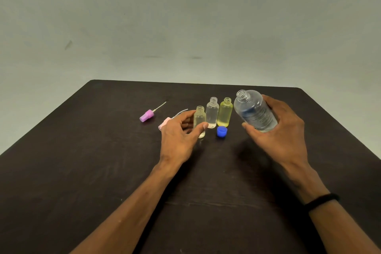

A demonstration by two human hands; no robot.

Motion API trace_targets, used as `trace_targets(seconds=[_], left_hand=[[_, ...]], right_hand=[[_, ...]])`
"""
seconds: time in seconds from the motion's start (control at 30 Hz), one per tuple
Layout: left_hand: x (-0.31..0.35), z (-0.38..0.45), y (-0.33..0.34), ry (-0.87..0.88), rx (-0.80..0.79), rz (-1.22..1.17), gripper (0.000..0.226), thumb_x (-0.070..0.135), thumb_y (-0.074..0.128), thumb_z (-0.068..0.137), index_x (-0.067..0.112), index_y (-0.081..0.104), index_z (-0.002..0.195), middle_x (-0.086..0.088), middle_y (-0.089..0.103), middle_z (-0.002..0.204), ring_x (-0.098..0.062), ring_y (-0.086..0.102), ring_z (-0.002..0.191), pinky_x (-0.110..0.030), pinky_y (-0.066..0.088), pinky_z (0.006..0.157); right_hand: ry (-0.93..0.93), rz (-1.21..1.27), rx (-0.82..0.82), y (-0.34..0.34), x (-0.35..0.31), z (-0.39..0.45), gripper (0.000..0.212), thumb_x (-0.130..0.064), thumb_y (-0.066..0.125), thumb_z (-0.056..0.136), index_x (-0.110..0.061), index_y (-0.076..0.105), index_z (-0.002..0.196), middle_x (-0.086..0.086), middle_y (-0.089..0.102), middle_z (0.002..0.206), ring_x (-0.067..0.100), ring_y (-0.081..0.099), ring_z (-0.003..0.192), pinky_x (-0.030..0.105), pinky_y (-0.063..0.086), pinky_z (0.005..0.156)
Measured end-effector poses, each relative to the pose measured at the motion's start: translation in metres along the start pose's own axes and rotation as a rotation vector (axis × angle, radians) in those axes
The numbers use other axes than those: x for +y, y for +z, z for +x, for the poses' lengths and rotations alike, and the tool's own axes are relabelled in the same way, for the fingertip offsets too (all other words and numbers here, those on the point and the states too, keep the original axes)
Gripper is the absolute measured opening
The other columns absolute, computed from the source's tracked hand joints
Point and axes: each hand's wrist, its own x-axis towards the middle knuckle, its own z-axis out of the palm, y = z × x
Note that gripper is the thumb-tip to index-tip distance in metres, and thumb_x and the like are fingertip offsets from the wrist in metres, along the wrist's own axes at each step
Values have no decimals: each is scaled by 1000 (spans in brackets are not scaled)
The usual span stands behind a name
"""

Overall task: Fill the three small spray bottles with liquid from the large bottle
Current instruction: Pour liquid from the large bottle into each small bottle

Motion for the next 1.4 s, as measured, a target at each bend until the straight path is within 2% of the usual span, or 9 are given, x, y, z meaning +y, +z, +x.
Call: trace_targets(seconds=[0.27,0.33,0.4,0.47,0.63,0.73,0.93,1.07,1.4], left_hand=[[-7,15,7,-15,53,22,42,24,88,85,18,76,125,13,79,104,2,74,96,-6,54,81],[-8,19,8,-9,57,54,45,26,87,85,19,74,128,12,79,107,1,74,98,-5,53,82],[-8,20,9,-7,53,56,45,26,87,86,20,74,128,12,78,107,1,73,99,-5,53,83],[-9,20,10,-7,44,51,44,26,87,85,20,74,127,11,79,108,0,74,99,-8,55,85],[-9,20,10,-15,31,40,43,23,88,86,18,75,126,10,79,107,4,73,97,-6,53,81],[-8,19,9,-22,24,21,44,22,88,85,17,75,126,9,79,107,3,74,97,-9,56,85],[-10,18,8,-40,1,-2,47,14,88,84,15,73,128,6,79,111,-1,74,101,-12,57,89],[-12,20,8,-43,-25,6,48,13,86,86,15,71,132,6,78,116,-3,73,106,-16,57,96],[-18,31,12,-47,-49,16,50,12,85,87,15,69,134,10,76,114,8,70,103,-9,54,91]], right_hand=[[54,40,7,-1,-3,0,81,-29,99,71,-15,62,142,2,69,132,20,67,117,42,59,103],[86,63,9,-2,-4,0,81,-29,99,70,-15,63,141,0,69,131,14,66,116,29,56,103],[123,85,13,-2,-4,0,80,-30,100,69,-17,65,140,-4,69,127,6,64,111,7,48,97],[154,100,15,-2,-3,0,79,-31,100,68,-18,66,138,-7,69,125,-1,62,107,-3,41,90],[197,113,3,-2,-1,0,78,-33,100,69,-21,66,138,-9,68,123,2,64,105,-7,38,83],[209,127,12,-2,-1,0,77,-30,100,69,-22,66,138,-11,67,119,-9,62,102,-8,36,83],[223,115,7,-1,1,0,76,-32,99,69,-23,67,137,-9,69,120,6,64,106,-9,35,84],[231,126,1,0,1,-1,75,-31,99,69,-24,67,137,-7,71,123,8,66,108,-9,35,83],[241,107,-23,0,5,-1,79,-32,99,70,-22,64,141,-8,68,124,8,63,110,-12,33,82]])
